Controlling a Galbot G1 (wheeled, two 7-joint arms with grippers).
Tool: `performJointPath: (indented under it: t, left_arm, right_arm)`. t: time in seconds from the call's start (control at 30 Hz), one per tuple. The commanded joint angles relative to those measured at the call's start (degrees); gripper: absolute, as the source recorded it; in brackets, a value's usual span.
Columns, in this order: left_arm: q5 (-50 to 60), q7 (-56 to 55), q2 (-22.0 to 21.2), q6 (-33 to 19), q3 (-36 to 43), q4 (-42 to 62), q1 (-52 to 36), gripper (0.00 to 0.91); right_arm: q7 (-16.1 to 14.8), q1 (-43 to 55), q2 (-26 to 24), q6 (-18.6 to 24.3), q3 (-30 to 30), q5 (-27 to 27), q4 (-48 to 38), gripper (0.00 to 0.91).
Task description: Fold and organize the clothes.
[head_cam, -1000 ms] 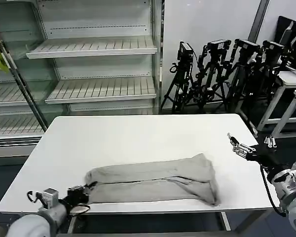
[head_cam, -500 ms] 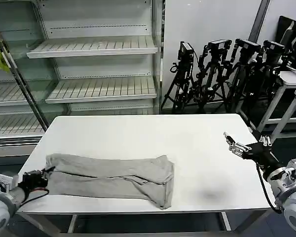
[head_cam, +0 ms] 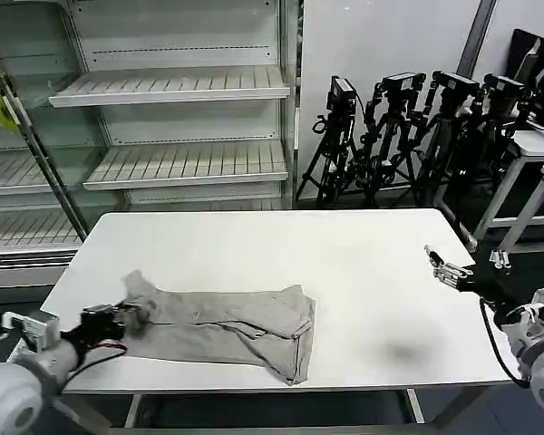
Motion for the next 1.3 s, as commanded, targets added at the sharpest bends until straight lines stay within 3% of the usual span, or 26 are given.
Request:
performJointPath:
  t: [0.03, 0.27, 0.57, 1.3]
  left_arm:
    - [-3.74, -0.57, -6.21, -0.1, 19.72, -2.94, -14.04, 0.05]
    - [-2.47, -1.5, -12.34, -0.06, 29.35, 0.97, -24.54, 0.05]
    - [-0.88, -1.46, -17.19, -0.09, 34.82, 7.53, -31.49, 0.05]
    - [4.99, 0.49, -17.26, -0.12, 38.33, 4.94, -28.04, 0.05]
  right_arm:
    - [0.93, -0.65, -4.23, -0.67, 2.91, -0.07, -4.32, 0.907]
    - [1.76, -1.15, -3.23, -1.38, 2.6, -1.23, -5.19, 0.907]
    - [2.05, -2.15, -3.14, -1.69, 3.51, -1.32, -5.46, 0.907]
    - [1.65, -4.22, -1.82, -1.6, 5.26, -1.72, -5.48, 0.907]
